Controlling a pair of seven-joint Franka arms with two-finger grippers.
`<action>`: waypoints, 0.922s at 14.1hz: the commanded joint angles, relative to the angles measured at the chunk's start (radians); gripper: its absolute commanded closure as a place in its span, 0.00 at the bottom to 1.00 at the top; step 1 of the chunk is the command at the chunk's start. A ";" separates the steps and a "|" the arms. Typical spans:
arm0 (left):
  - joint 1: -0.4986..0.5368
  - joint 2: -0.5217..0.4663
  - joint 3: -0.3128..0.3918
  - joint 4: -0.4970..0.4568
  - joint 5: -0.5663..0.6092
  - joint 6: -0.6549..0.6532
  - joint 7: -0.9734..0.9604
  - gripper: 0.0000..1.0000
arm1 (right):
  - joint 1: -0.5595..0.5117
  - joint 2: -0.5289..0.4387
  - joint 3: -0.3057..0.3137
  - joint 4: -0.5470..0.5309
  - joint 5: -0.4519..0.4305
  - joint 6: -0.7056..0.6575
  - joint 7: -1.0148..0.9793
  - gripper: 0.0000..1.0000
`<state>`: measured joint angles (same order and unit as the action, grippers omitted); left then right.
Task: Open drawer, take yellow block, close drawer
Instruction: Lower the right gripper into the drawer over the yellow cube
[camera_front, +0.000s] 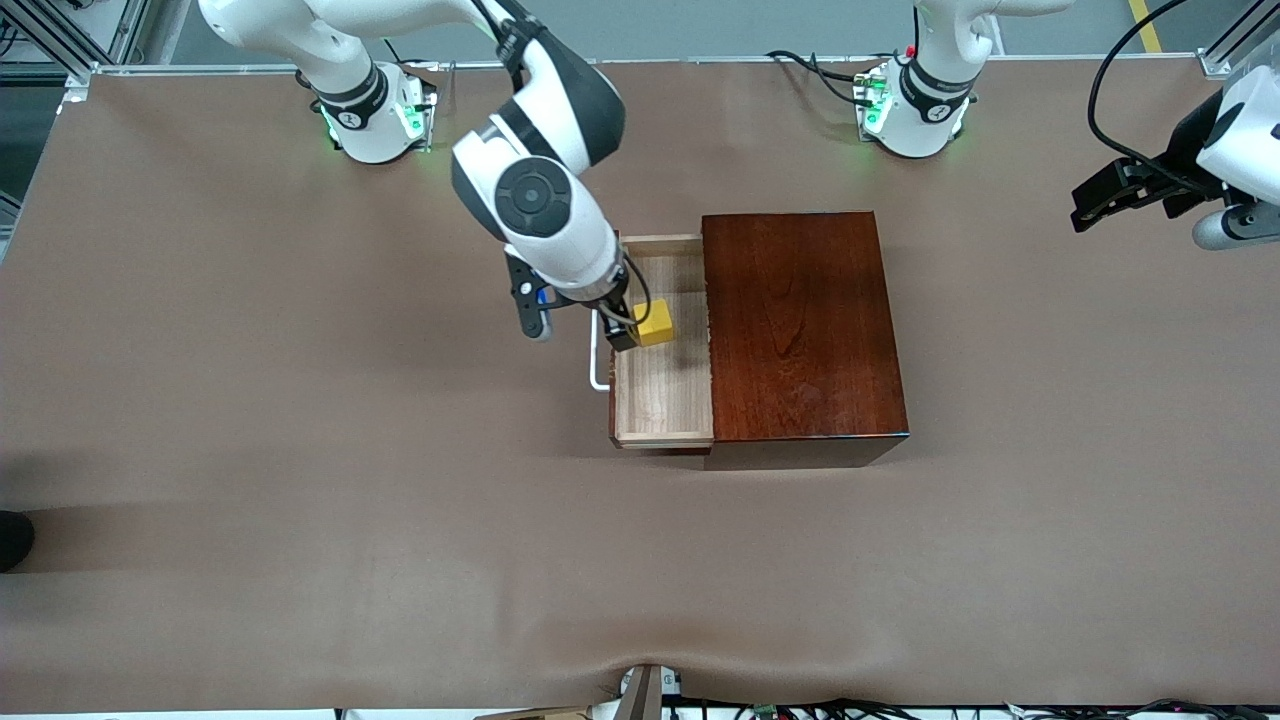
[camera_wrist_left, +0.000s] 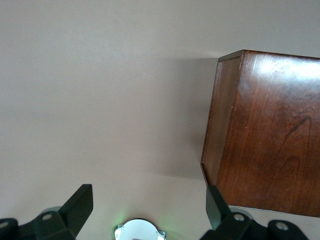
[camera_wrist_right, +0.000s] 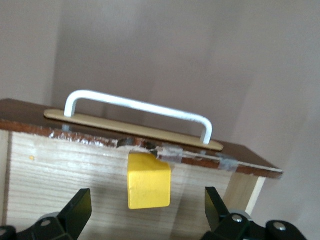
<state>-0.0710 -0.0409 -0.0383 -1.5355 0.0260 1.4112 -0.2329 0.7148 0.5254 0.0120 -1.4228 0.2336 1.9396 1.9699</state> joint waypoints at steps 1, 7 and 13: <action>0.010 -0.010 -0.012 -0.009 0.019 0.011 0.014 0.00 | 0.034 0.053 -0.012 0.059 -0.002 0.024 0.047 0.00; 0.010 -0.017 -0.014 -0.003 0.017 0.011 0.015 0.00 | 0.077 0.093 -0.014 0.051 -0.040 0.033 0.075 0.00; 0.000 -0.013 -0.017 0.002 0.017 0.011 0.006 0.00 | 0.090 0.120 -0.014 0.051 -0.091 0.053 0.087 0.00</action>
<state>-0.0722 -0.0433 -0.0463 -1.5314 0.0260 1.4166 -0.2323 0.7877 0.6294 0.0090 -1.3966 0.1729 1.9802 2.0314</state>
